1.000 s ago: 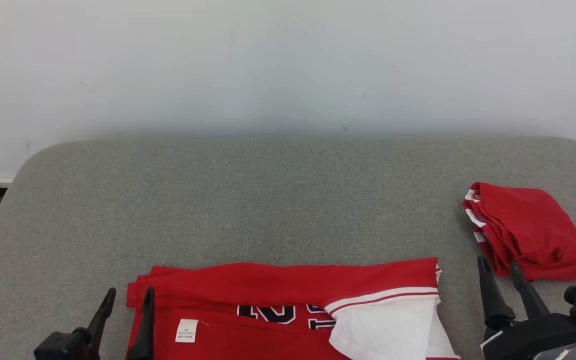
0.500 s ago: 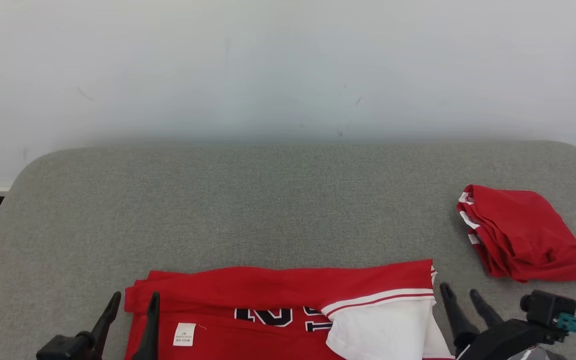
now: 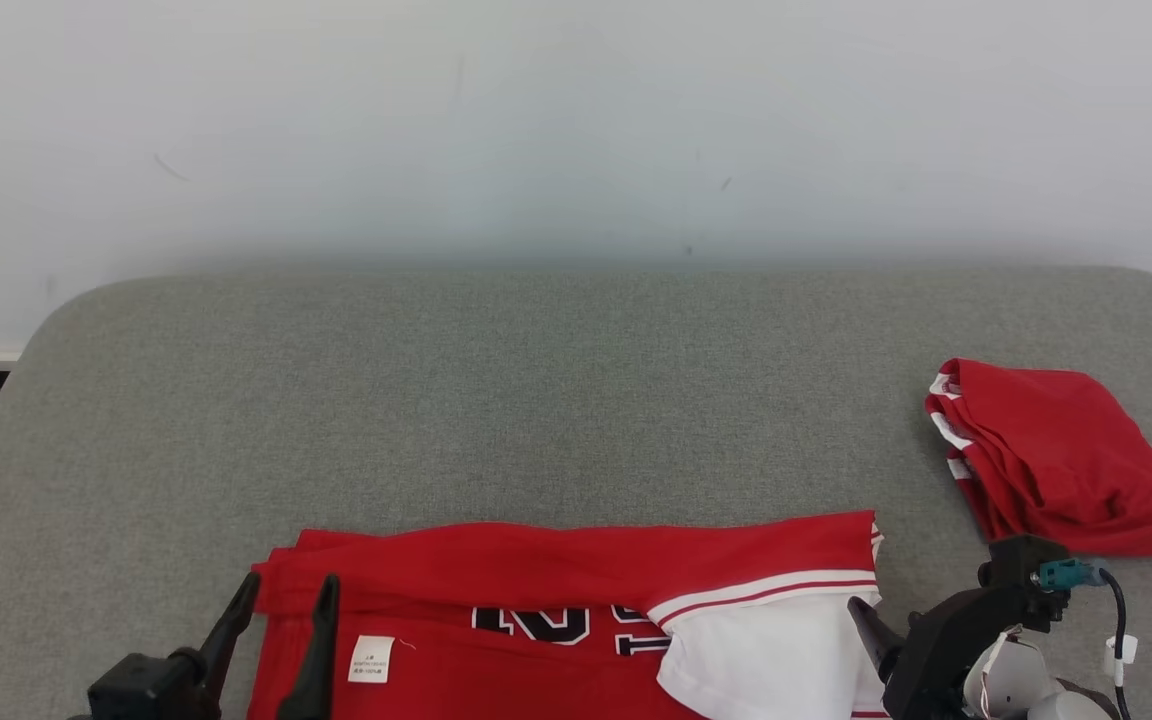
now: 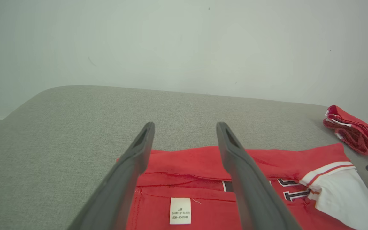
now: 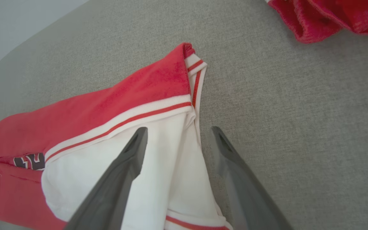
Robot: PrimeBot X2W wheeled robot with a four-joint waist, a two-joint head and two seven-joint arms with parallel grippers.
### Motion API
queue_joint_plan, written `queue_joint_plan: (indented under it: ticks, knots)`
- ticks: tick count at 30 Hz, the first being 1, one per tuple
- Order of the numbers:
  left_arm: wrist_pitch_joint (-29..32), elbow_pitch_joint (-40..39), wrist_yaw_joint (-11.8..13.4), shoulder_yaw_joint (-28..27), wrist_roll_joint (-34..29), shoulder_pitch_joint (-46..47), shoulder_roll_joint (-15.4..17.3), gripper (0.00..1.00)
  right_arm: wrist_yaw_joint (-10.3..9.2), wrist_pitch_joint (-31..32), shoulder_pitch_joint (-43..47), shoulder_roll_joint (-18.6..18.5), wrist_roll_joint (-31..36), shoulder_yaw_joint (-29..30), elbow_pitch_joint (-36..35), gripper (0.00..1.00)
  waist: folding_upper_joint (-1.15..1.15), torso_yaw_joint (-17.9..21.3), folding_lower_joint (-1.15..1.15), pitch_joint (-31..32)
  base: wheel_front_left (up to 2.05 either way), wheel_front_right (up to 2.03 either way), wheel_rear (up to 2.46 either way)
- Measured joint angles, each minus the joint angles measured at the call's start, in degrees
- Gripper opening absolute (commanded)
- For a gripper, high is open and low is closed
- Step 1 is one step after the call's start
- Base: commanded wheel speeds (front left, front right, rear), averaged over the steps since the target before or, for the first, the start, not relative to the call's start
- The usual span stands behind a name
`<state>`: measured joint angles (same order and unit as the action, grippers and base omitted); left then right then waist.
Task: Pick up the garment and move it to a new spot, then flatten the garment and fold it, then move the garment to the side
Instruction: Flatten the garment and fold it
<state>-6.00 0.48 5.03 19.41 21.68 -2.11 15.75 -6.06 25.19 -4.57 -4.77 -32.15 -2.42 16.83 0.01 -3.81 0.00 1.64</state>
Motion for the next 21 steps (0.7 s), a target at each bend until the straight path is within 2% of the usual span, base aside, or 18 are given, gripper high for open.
queue_joint_plan:
  ticks: [10, 18, 20, 21]
  knots:
    - [2.0, -1.3, -0.1, 0.4, -0.2, 2.0, 0.5, 1.00, -0.69, 5.8, -3.3, -0.2, 0.6, 0.5, 7.4, 1.00, 0.00, -1.5, 0.00, -1.8, 0.00, 0.00, 0.00]
    - [2.5, -1.3, -0.5, 0.4, -0.2, 2.5, 0.5, 1.00, -1.01, 7.3, -6.8, 0.3, -0.1, 2.0, 10.4, 1.00, 0.00, -2.4, 0.00, -2.8, 0.00, 0.00, 0.00]
    - [2.8, -1.3, -0.5, 0.4, -0.2, 2.5, 0.5, 1.00, -1.01, 7.5, -6.9, 0.4, -0.1, 2.2, 10.8, 0.81, 0.00, -2.5, 0.00, -2.8, 0.00, 0.00, 0.00]
    - [3.0, -1.3, -0.5, 0.4, -0.2, 2.5, 0.5, 1.00, -1.03, 7.7, -7.1, 0.4, -0.1, 2.3, 11.1, 0.64, 0.00, -2.6, 0.00, -2.9, 0.00, 0.00, 0.00]
